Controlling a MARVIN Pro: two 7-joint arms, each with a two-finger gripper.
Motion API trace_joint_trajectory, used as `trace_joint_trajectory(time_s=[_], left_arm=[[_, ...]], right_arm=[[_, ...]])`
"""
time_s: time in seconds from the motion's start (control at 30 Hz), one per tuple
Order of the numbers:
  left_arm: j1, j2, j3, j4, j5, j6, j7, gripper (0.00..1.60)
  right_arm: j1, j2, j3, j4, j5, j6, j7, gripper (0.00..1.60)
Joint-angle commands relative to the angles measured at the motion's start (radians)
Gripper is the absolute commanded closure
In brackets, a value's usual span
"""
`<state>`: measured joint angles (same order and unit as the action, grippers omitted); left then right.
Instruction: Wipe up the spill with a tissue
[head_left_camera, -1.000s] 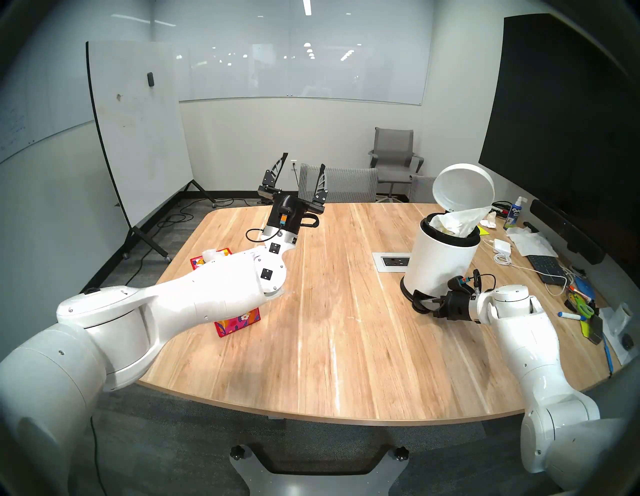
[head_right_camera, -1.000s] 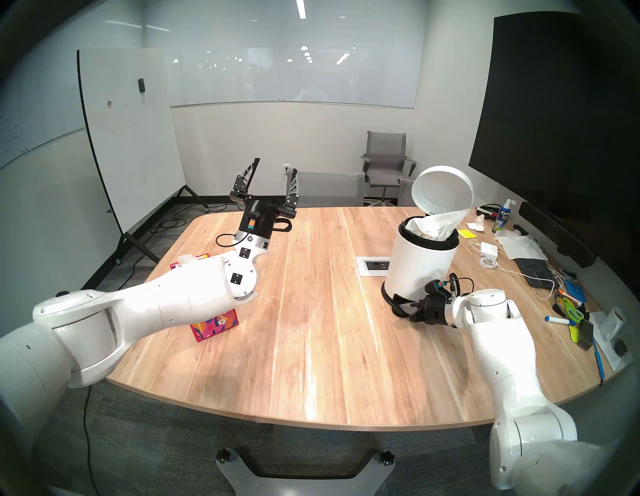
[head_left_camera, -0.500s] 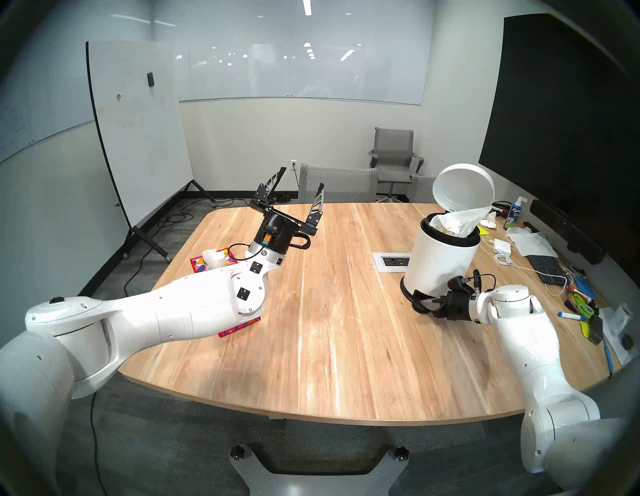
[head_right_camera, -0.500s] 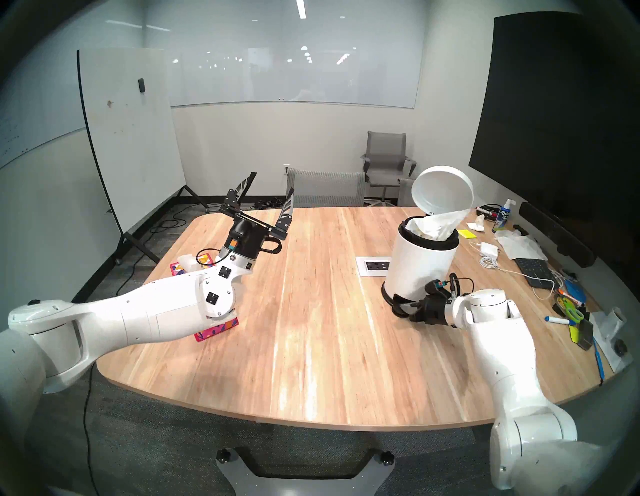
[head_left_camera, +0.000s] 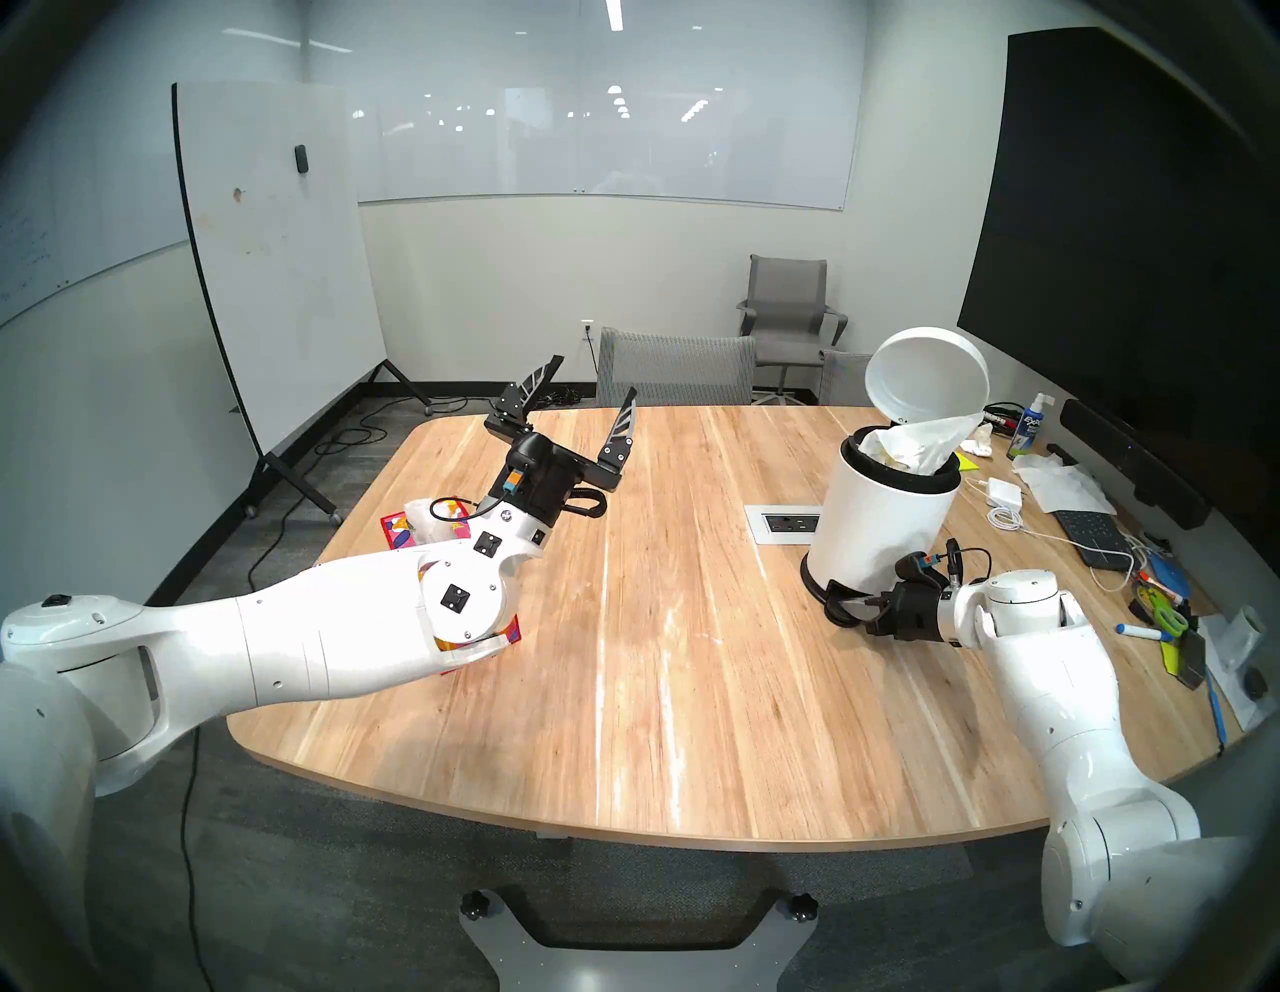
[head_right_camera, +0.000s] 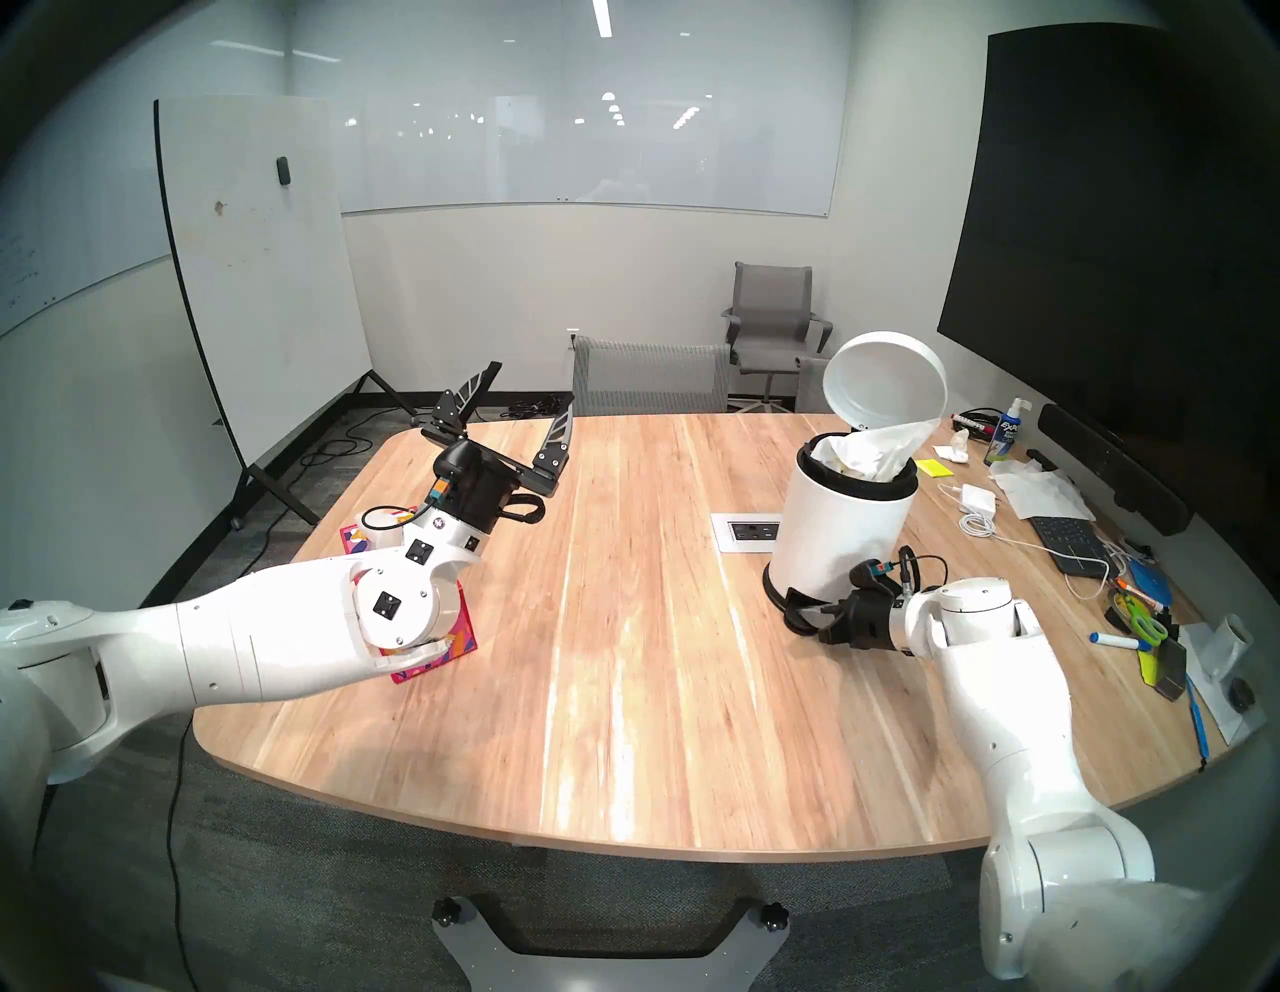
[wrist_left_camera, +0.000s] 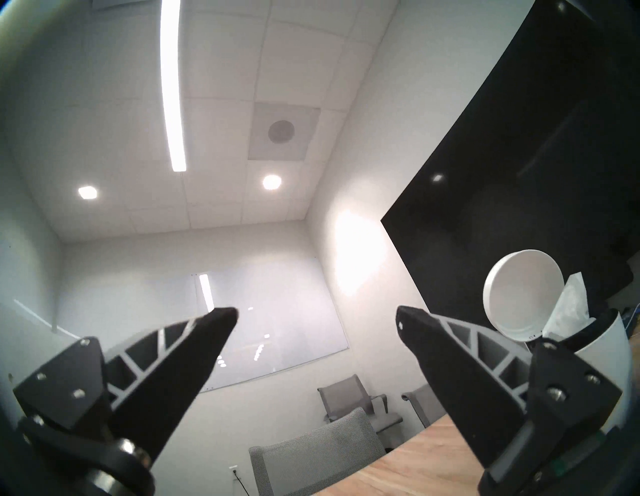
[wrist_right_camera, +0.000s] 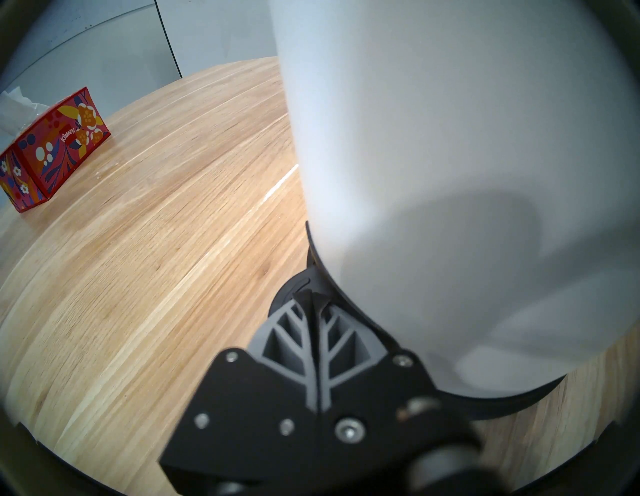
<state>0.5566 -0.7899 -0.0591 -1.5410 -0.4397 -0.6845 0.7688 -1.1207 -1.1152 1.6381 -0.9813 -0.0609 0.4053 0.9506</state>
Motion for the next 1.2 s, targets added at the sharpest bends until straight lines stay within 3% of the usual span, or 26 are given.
trace_joint_trajectory(time_s=[0.0,0.13,0.43,1.17], left_arm=[[-0.039,0.091,-0.002,-0.127,-0.097,0.081,-0.055,0.0],[-0.053,0.139,-0.001,-0.208,-0.175,0.16,-0.096,0.0],[-0.071,0.177,-0.008,-0.267,-0.264,0.249,-0.147,0.0],[-0.077,0.189,-0.015,-0.282,-0.303,0.283,-0.178,0.0]], right_arm=[[-0.033,0.008,-0.008,0.02,-0.021,0.013,-0.022,1.6],[-0.033,0.008,-0.009,0.019,-0.022,0.015,-0.025,1.6],[-0.035,0.008,-0.01,0.016,-0.023,0.018,-0.03,1.6],[-0.035,0.02,-0.033,0.003,-0.046,0.013,-0.043,1.6]])
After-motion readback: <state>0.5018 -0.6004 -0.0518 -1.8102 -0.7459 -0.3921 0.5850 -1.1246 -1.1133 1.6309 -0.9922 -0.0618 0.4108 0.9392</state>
